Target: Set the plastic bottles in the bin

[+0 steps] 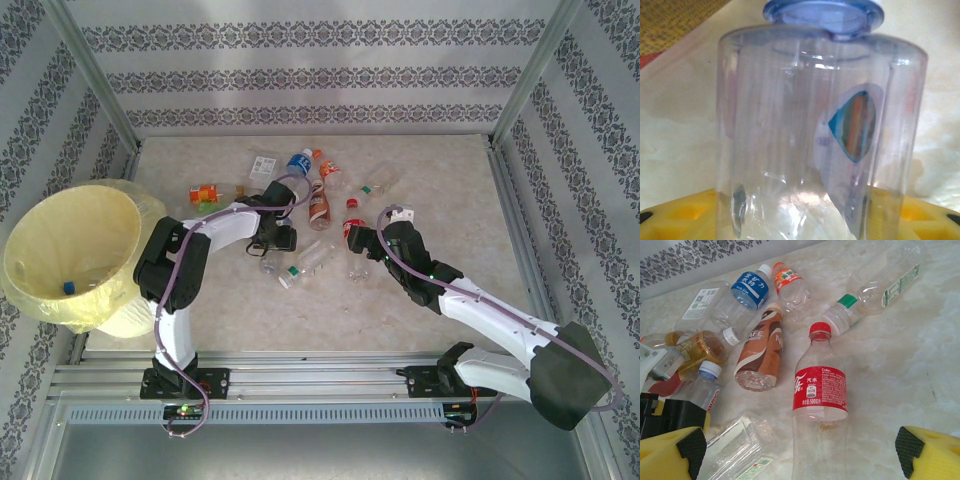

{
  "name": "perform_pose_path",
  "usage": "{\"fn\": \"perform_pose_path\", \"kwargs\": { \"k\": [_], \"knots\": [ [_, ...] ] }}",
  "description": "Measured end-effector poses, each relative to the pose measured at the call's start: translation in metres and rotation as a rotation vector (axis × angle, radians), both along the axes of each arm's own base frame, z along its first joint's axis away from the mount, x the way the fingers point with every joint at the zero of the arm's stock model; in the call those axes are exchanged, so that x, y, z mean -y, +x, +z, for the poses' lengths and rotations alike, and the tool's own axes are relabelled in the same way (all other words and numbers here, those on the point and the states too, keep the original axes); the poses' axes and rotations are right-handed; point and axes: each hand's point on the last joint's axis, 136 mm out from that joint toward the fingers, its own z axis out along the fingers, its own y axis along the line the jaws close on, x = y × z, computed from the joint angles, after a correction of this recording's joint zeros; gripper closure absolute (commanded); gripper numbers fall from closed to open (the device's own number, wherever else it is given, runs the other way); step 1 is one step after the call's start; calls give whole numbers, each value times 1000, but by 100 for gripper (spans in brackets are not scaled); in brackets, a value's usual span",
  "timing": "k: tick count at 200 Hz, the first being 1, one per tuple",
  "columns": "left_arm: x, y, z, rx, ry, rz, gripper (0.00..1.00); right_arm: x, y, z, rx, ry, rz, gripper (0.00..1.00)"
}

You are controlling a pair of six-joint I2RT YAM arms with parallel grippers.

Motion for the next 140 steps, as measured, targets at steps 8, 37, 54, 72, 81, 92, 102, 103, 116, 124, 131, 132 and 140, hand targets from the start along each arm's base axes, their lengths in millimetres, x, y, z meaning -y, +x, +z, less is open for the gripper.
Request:
{"fn": "perform_pose_path", "kwargs": {
  "k": [8,37,54,72,81,92,102,103,116,124,131,132,140],
  "knots": [
    [2,1,6,11,-12,-2,43,-1,0,-1,-4,0,4,2],
    [8,2,33,60,-67,-13,46,-4,1,-6,-14,-12,20,2],
    [12,3,49,90,-100,-21,48,-6,1,-6,-13,-18,33,2],
    [16,3,64,115,-134,-29,48,-9,3,-1,1,-14,47,2],
    [17,2,71,126,-151,-31,48,-11,3,1,11,-13,60,2],
    [19,1,79,139,-170,-32,48,-15,4,4,24,-8,81,2],
    [21,1,88,153,-191,-31,48,-19,5,6,34,-8,102,2],
    [21,1,89,155,-193,-31,48,-19,5,6,35,-8,104,2],
    [22,0,101,179,-217,-26,48,-25,5,10,48,-6,134,2],
    [23,0,109,195,-228,-22,49,-28,6,13,58,-1,153,2],
    [23,1,117,212,-238,-21,49,-32,6,15,67,3,171,2],
    [23,1,118,214,-238,-20,49,-33,6,15,68,4,173,2],
    [23,1,127,234,-248,-19,49,-37,7,18,79,7,195,2]
  ]
}}
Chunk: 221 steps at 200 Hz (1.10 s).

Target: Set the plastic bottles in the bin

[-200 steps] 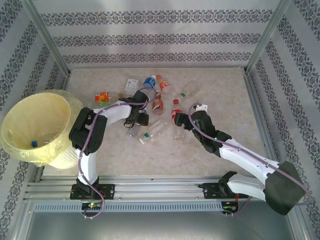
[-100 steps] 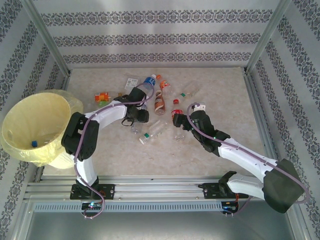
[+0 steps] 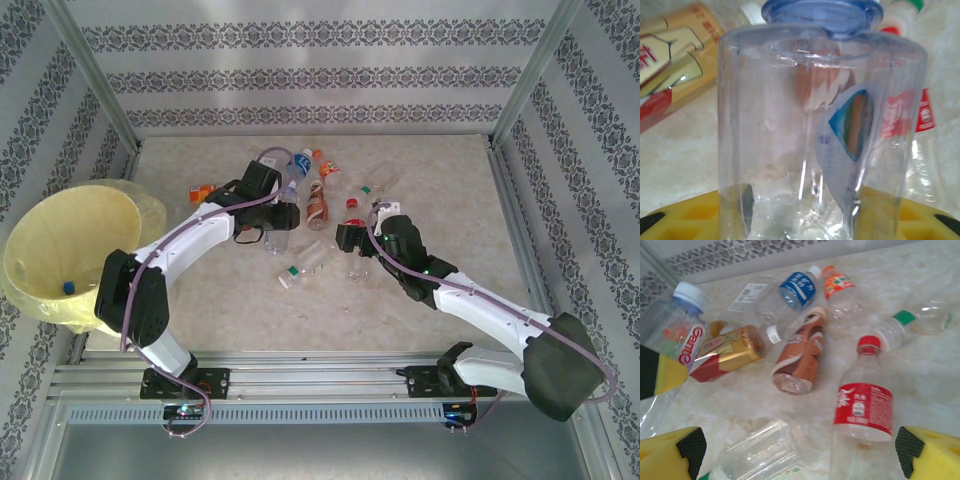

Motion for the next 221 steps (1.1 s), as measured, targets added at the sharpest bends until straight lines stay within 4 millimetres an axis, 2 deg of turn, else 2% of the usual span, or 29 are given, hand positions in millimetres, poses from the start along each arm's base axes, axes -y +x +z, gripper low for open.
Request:
{"fn": "perform_pose_path", "kwargs": {
  "k": [25,46,80,123,184,221],
  "knots": [
    [-3,0,28,64,-26,12,49,-14,1,8,32,10,70,2],
    [-13,-1,52,122,-37,42,49,-26,2,15,65,11,134,2],
    [-42,-1,89,207,-30,122,49,-58,-1,33,137,6,263,2],
    [-82,-11,126,274,11,225,49,-94,0,54,193,26,381,2],
    [-160,-29,175,361,131,413,49,-111,1,52,188,33,450,2],
    [-184,-39,209,426,230,462,49,-112,0,51,186,33,458,2]
  ]
}}
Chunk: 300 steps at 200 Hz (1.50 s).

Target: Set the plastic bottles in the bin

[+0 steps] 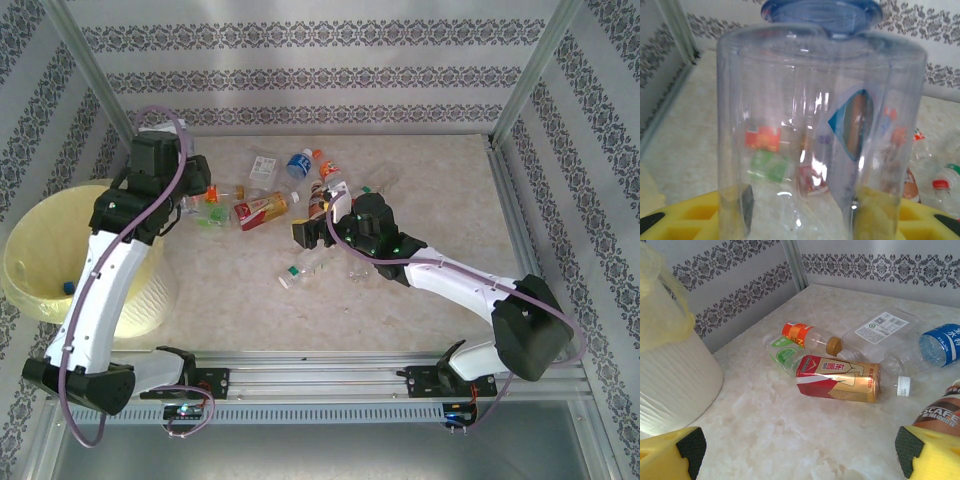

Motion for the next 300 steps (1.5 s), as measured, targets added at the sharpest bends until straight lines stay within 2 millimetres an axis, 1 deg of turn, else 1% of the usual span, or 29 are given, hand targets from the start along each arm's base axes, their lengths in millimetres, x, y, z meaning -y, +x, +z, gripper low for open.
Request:
{"fn": "perform_pose_path", "kwargs": {
  "k": [19,38,61,100,112,123,144,160,191,204,216,228,244,272,300],
  "knots": [
    [-21,-8,16,14,61,71,49,0,0,-1,-3,-2,0,2],
    [-53,-17,27,17,119,179,49,1,-1,-3,-12,-10,-1,2],
    [-92,-31,28,-8,165,297,49,5,-5,-7,-16,-23,-2,2],
    [-146,-60,28,-36,180,465,49,14,-10,-8,-4,-53,-18,2],
    [-163,-71,25,-51,178,525,49,17,-11,-8,5,-60,-23,2],
    [-179,-82,17,-77,169,580,49,19,-11,-8,9,-67,-29,2],
    [-197,-100,-2,-132,147,648,49,21,-11,-10,12,-76,-36,2],
    [-200,-107,-19,-170,125,658,49,22,-11,-11,10,-81,-38,2],
    [-201,-111,-57,-251,60,654,48,22,-11,-12,15,-93,-34,2],
    [-199,-112,-73,-284,28,643,48,22,-11,-13,15,-97,-33,2],
    [-194,-109,-83,-300,-4,621,46,22,-11,-14,14,-98,-32,2],
    [-189,-107,-89,-303,-33,600,45,22,-11,-15,11,-101,-32,2],
    [-184,-103,-91,-297,-63,576,42,22,-11,-16,7,-104,-32,2],
    [-176,-96,-95,-288,-116,542,33,21,-11,-18,2,-107,-30,2],
    [-171,-92,-99,-289,-150,519,30,20,-11,-23,-9,-114,-23,2]
  ]
}}
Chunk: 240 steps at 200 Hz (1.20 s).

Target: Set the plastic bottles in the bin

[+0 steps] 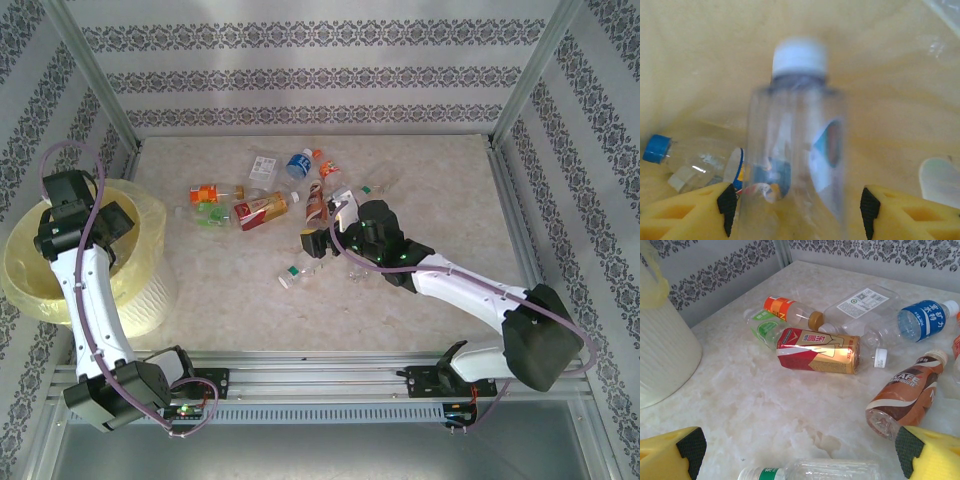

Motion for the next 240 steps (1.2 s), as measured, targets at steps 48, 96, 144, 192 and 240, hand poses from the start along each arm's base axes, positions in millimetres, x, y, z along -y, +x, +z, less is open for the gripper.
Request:
{"fn": "perform_pose_path", "kwargs": {
  "k": [48,96,144,192,240],
  "knots": [
    [8,5,0,26,-41,-27,20,-3,-2,-7,-17,-9,22,2],
    [12,8,5,57,-68,-27,12,-2,-3,-10,-42,-9,12,2],
    [30,9,44,191,-73,-73,3,8,3,-17,-156,45,-112,2],
    [78,19,94,316,-51,-245,0,15,10,-20,-389,124,-322,2],
    [141,34,101,348,-120,-458,0,16,6,-35,-629,175,-557,2]
  ]
}}
